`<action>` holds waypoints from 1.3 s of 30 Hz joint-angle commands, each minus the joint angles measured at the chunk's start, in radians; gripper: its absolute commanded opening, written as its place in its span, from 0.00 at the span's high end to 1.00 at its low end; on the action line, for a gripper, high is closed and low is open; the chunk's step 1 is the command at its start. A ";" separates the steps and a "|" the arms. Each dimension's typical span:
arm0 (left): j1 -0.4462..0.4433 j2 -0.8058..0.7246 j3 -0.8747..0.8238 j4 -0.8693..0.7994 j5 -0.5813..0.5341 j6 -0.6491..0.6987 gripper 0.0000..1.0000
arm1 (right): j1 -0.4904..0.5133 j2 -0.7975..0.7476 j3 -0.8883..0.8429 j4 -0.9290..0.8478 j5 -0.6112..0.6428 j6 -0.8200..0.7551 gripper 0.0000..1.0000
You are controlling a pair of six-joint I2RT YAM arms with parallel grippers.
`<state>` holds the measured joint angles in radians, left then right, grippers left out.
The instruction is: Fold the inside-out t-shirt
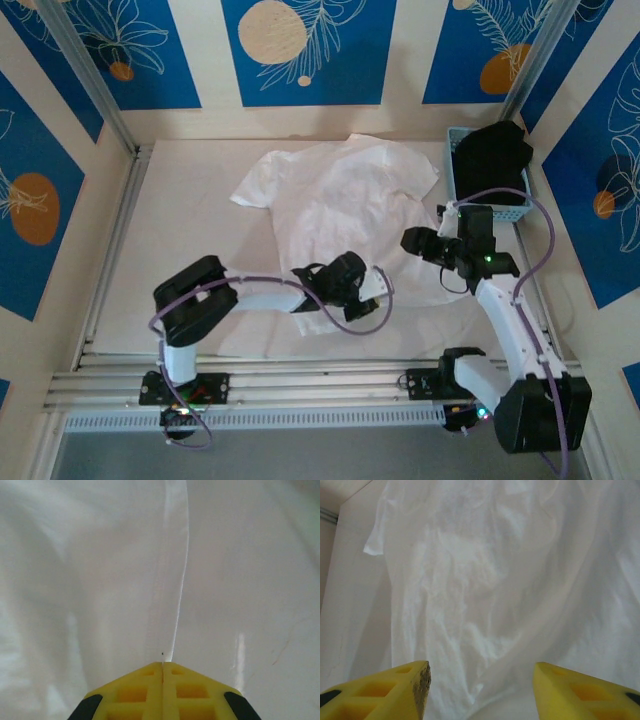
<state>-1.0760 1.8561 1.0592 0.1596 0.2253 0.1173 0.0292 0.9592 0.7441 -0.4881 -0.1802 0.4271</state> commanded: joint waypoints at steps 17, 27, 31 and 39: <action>0.180 -0.164 -0.118 0.247 0.160 -0.354 1.00 | 0.283 -0.134 -0.222 0.095 0.249 0.084 0.16; 0.182 -0.186 -0.136 0.261 0.167 -0.346 1.00 | 0.311 0.098 -0.241 0.331 0.268 0.177 0.18; 0.182 -0.177 -0.148 0.280 0.163 -0.344 1.00 | 0.307 0.188 -0.239 0.467 0.193 0.175 0.41; 0.185 -0.191 -0.173 0.252 0.021 -0.329 1.00 | 0.317 0.221 -0.214 0.446 0.224 0.165 0.66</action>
<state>-0.9005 1.6905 0.8982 0.4107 0.3195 -0.2264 0.3359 1.2087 0.5083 -0.0219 0.0124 0.5945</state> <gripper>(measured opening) 0.039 0.340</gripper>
